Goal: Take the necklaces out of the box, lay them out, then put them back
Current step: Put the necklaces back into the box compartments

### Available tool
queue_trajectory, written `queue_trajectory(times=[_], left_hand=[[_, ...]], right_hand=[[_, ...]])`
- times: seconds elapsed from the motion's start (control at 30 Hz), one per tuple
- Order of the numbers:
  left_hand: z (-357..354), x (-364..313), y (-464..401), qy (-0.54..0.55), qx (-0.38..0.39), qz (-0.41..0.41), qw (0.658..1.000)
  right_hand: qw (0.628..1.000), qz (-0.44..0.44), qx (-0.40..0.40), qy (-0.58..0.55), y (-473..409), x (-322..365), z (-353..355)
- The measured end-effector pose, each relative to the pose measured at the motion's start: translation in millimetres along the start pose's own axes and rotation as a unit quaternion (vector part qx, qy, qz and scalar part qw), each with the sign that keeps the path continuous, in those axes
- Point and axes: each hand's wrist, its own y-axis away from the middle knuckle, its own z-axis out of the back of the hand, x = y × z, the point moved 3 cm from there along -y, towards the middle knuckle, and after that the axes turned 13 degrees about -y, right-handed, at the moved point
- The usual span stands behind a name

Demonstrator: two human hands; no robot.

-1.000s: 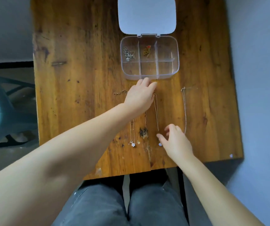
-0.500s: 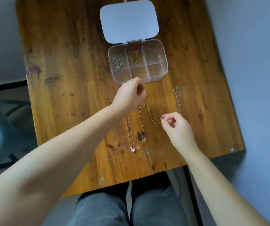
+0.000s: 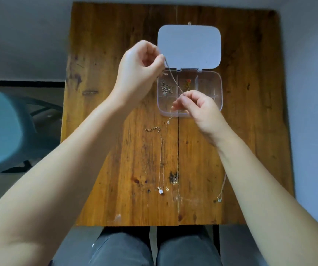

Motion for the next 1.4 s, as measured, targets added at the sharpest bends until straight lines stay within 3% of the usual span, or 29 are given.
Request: queue_trajectory(times=[0.07,0.17,0.23,0.4,0.5,0.73,0.9,1.03,1.1,1.2,1.3,1.4], left_hand=[[4,16,-5,0.002,-0.036,0.038,0.999],[-1,43,-2,0.031,-0.054,0.107,0.992],[-11,58,5,0.056,-0.048,0.152,0.986],[-55,60,23,0.015,0.086,0.150,0.985],[-69,54,24,-0.057,0.123,0.125,0.983],[-64,49,22,-0.119,0.138,0.087,0.979],[-84,16,39,-0.119,0.161,-0.028,0.979],[-152,-20,74,-0.144,0.290,-0.189,0.927],[-189,-26,89,-0.230,0.327,-0.251,0.882],[-228,-22,99,-0.393,0.321,-0.316,0.802],[-240,-20,96,-0.436,0.295,-0.344,0.777],[-242,-23,90,-0.438,0.290,-0.365,0.769]], right_hand=[[0.994,-0.036,-0.046,-0.095,-1,-4,11],[0.941,-0.076,-0.100,-0.315,-5,-6,24],[0.922,-0.074,-0.126,-0.358,-11,-6,28],[0.979,-0.108,-0.090,-0.147,-37,-15,8],[0.983,-0.168,-0.061,-0.032,-51,-24,-4],[0.980,-0.174,-0.089,-0.026,-43,-17,19],[0.968,-0.160,-0.181,0.071,33,-44,94],[0.928,-0.242,-0.228,0.167,116,-104,130],[0.916,-0.278,-0.206,0.205,151,-130,124],[0.896,-0.290,-0.214,0.260,181,-154,97],[0.877,-0.272,-0.231,0.322,195,-162,67],[0.880,-0.233,-0.247,0.331,197,-165,57]])
